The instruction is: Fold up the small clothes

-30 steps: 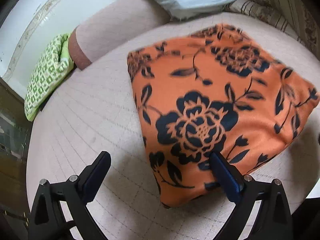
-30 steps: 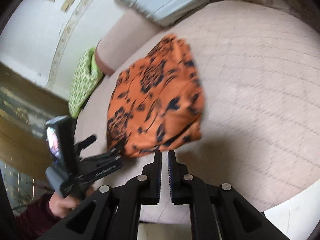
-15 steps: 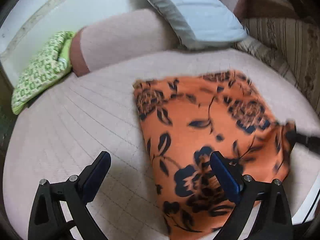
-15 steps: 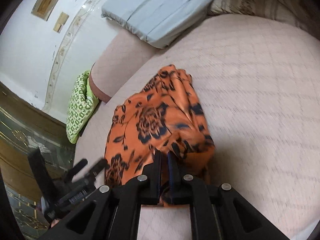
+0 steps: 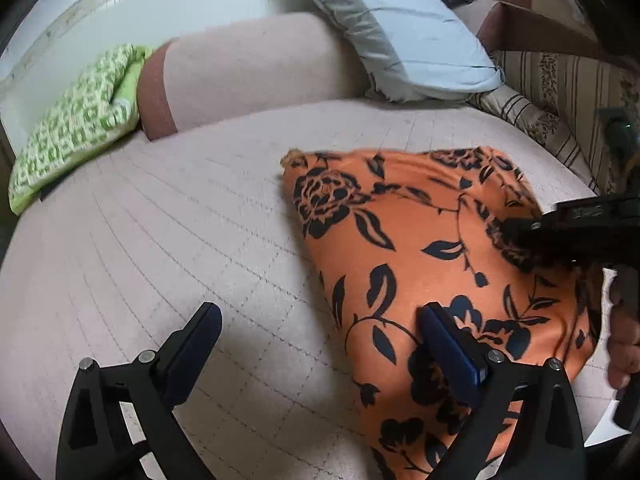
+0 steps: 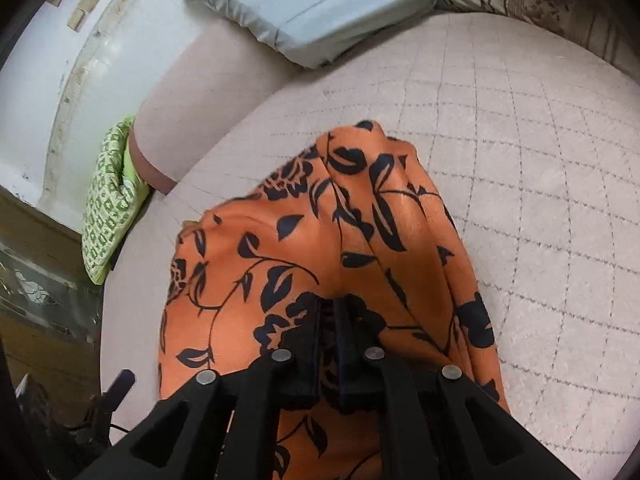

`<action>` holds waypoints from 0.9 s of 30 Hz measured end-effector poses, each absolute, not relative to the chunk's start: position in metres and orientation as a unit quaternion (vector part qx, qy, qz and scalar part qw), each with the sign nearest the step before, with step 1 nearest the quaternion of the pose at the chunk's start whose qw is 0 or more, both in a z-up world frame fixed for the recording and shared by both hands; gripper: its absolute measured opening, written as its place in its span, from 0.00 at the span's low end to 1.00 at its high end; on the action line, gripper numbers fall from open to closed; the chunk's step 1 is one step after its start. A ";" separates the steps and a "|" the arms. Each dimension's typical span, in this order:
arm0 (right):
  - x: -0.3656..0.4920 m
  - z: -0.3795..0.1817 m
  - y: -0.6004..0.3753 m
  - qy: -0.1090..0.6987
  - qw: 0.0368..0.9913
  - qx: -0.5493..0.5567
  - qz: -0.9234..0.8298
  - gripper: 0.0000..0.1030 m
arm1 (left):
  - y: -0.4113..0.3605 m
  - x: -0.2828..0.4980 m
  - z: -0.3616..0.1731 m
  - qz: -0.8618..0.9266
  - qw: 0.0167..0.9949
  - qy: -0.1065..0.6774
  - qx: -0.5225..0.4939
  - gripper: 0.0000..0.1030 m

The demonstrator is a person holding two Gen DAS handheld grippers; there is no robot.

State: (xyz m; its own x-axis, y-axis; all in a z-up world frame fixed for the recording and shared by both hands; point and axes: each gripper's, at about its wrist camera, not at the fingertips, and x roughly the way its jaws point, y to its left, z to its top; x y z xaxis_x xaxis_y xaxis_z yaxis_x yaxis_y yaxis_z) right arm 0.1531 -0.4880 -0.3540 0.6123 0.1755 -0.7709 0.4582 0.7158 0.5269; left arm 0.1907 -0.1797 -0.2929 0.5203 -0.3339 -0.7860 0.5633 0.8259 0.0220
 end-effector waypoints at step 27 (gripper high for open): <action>0.152 -0.333 -0.465 0.463 0.834 0.295 -0.059 0.09 | -0.188 0.191 -0.294 -0.249 0.868 0.403 0.150 0.96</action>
